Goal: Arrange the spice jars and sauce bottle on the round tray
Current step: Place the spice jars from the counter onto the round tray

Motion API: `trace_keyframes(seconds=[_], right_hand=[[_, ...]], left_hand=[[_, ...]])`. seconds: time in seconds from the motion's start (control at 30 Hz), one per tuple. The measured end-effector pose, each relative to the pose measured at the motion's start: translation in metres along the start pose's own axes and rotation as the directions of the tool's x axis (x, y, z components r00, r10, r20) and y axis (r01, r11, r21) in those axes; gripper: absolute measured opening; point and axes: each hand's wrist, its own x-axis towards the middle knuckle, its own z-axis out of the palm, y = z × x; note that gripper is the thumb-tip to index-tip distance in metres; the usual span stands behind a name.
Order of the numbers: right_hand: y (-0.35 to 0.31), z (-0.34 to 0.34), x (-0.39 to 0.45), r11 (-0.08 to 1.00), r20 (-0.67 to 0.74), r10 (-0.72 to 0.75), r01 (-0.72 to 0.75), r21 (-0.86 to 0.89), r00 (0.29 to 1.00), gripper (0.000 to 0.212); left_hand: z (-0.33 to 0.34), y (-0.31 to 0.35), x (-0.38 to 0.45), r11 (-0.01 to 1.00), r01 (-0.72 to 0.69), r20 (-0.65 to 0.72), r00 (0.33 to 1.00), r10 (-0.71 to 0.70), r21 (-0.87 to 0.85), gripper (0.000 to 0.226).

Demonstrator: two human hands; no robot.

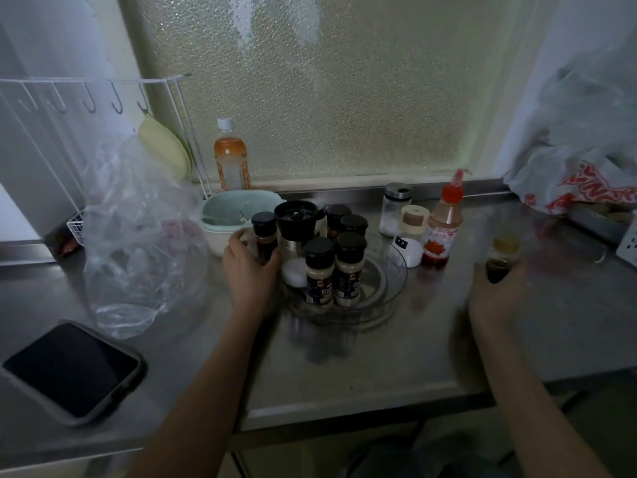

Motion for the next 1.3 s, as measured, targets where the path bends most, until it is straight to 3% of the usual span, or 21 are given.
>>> trace_keyframes(seconds=[0.13,0.27,0.37,0.5,0.63,0.83,1.0,1.3], right_hand=[[-0.022,-0.005,-0.031,0.968,-0.031,-0.207,0.209,0.138,0.978,0.032],[-0.053,0.010,-0.059,0.917,0.261,-0.356,0.282,0.283,0.897,0.030],[-0.060,0.028,-0.072,0.919,0.427,-0.386,0.302,0.252,0.818,0.027],[-0.048,0.038,-0.081,0.939,0.476,-0.342,0.311,0.145,0.810,0.033],[-0.048,0.038,-0.086,0.929,0.527,-0.352,0.356,0.099,0.773,0.037],[-0.049,0.033,-0.093,0.917,0.569,-0.366,0.388,0.087,0.737,0.035],[-0.051,0.029,-0.093,0.911,0.587,-0.376,0.403,0.091,0.717,0.036],[-0.049,0.030,-0.100,0.892,0.545,-0.414,0.445,0.083,0.729,0.036]], left_hand=[[0.007,-0.005,0.006,0.994,0.014,0.011,1.000,-0.013,-0.112,0.052],[0.006,-0.004,0.006,0.991,-0.009,0.019,1.000,0.012,-0.136,0.039],[-0.004,0.006,0.001,0.984,-0.053,-0.078,0.996,0.040,-0.172,0.039],[-0.024,0.029,-0.021,0.943,-0.125,-0.164,0.984,0.076,-0.309,0.038],[-0.024,0.038,-0.030,0.935,-0.164,-0.077,0.986,0.147,-0.315,0.039],[-0.024,0.027,-0.017,0.903,-0.076,0.120,0.983,0.139,-0.424,0.036],[-0.023,0.025,-0.011,0.843,-0.012,0.381,0.888,0.256,-0.537,0.046],[-0.015,0.024,-0.016,0.892,-0.004,0.360,0.914,0.186,-0.451,0.038]])
